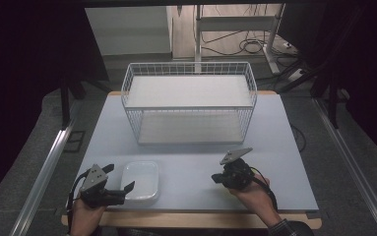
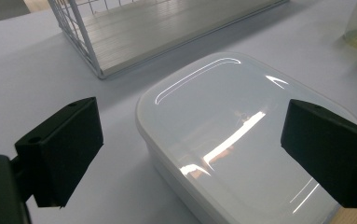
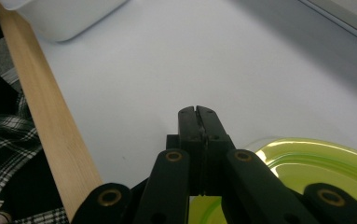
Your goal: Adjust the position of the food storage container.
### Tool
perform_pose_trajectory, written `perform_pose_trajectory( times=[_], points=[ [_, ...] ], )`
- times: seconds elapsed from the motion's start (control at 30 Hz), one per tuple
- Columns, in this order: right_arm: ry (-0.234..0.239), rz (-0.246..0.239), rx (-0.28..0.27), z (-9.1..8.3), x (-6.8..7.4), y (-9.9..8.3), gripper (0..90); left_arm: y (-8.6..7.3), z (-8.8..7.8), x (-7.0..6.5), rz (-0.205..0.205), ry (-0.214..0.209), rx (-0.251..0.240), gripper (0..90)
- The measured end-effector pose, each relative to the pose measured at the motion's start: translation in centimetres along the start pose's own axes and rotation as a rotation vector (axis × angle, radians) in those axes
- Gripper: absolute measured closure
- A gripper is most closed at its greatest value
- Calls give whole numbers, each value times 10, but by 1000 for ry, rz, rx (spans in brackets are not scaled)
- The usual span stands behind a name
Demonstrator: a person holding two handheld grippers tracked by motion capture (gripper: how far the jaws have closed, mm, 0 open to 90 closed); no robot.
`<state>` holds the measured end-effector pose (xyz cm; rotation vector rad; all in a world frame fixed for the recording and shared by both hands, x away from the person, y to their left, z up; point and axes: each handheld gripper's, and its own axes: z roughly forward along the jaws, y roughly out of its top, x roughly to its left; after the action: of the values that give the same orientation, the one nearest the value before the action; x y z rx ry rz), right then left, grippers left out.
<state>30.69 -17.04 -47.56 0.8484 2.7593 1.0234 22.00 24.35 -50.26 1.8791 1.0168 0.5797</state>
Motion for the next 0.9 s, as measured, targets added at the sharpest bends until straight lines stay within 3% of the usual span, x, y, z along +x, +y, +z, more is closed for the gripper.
perform_pose_trajectory(
  times=[0.37,0.77,0.9],
  points=[
    [-82,87,-17,-32,-27,-31,898,0,1,0,0,1,4,54],
    [-149,159,-35,-57,-50,-58,898,2,0,-1,-35,-27,3,53],
    [-170,189,-42,-65,-55,-65,897,2,0,-2,-25,-9,25,49]
  ],
)
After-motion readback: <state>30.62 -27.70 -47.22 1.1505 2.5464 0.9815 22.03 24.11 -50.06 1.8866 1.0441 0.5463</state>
